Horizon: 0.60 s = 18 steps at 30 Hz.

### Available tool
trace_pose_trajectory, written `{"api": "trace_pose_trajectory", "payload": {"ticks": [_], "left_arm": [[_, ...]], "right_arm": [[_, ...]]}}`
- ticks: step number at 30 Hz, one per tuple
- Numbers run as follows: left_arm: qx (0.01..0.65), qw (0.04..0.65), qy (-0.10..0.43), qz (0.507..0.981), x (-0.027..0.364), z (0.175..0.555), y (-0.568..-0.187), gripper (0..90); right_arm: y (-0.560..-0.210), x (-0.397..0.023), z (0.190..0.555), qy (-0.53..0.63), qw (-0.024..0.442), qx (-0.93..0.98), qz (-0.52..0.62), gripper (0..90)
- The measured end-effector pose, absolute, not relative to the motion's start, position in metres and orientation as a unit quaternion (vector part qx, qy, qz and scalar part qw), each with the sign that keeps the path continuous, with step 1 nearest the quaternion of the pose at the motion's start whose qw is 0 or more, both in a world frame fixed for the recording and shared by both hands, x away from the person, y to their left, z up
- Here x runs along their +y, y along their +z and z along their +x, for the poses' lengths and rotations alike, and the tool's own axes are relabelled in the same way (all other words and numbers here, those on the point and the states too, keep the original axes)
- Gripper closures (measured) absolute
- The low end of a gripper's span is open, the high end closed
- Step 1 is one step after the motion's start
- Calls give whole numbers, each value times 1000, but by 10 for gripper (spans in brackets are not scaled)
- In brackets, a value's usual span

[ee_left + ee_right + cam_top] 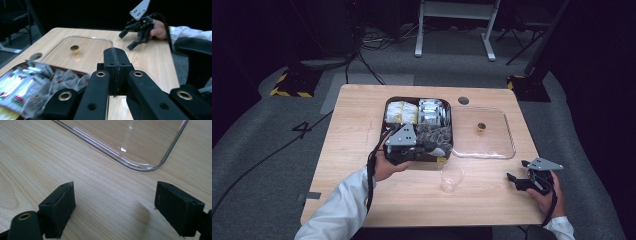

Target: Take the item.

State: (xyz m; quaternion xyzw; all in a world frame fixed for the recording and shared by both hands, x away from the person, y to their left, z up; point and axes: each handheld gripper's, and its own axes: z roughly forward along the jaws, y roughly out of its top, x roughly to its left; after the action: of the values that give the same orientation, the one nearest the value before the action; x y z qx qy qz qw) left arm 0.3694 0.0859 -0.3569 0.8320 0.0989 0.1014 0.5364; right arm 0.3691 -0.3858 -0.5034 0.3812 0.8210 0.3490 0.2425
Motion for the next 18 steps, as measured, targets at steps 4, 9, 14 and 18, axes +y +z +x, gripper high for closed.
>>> {"api": "trace_pose_trajectory", "payload": {"ticks": [4, 9, 14, 18], "left_arm": [[85, 540, 85, 833, 75, 365, -360, 898], [73, 533, 71, 840, 63, 363, -366, 898], [62, 526, 51, 847, 49, 360, -375, 898], [58, 513, 47, 855, 42, 360, -384, 897]], "right_arm": [[-503, -386, 369, 349, 243, 821, 381, 171], [-503, -386, 369, 349, 243, 821, 381, 171], [-503, -386, 369, 349, 245, 821, 381, 171], [-503, -386, 369, 349, 245, 821, 381, 171]]}}
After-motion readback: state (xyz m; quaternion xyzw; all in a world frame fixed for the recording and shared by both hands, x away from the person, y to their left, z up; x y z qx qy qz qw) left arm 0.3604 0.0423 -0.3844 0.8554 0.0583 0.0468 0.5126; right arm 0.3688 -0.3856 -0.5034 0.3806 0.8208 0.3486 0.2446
